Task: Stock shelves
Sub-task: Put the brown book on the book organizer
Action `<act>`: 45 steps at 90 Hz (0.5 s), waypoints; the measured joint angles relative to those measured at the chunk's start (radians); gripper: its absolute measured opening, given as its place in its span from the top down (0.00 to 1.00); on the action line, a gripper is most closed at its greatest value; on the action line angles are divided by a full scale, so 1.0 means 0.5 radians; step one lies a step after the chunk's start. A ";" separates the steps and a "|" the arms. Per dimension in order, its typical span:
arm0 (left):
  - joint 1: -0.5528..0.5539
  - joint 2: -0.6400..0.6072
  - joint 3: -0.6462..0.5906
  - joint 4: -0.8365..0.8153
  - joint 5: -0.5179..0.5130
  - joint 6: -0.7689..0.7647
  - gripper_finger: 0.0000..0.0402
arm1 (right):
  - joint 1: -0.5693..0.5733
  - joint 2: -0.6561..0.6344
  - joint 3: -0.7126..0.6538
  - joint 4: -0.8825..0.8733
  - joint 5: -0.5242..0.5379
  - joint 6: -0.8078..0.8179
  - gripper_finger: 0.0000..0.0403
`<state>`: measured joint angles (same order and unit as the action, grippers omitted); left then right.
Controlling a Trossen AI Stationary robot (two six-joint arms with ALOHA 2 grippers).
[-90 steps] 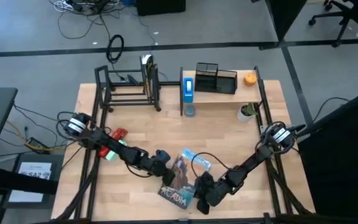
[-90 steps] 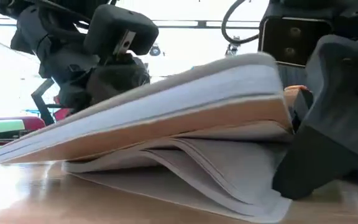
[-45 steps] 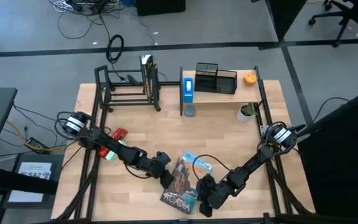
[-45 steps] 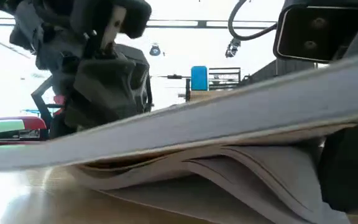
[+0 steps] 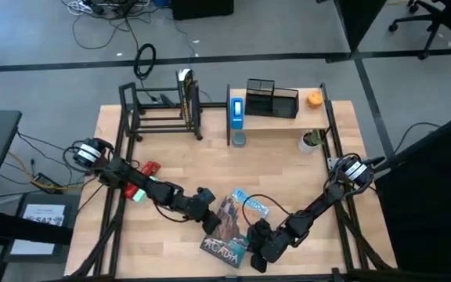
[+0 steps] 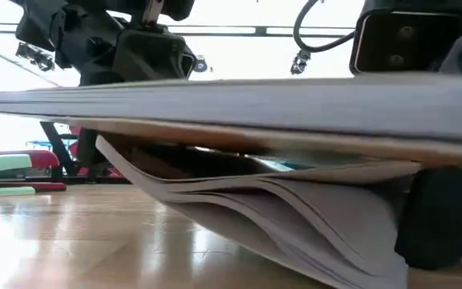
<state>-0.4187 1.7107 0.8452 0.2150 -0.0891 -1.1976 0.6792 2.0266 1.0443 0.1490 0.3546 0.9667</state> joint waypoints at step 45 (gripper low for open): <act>0.013 -0.076 0.009 0.243 0.148 0.086 0.66 | -0.020 0.003 0.000 -0.053 0.087 0.099 1.00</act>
<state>-0.4123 1.6726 0.8497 0.3365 -0.0149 -1.1547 0.6693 2.0281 1.0443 0.1224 0.3979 1.0164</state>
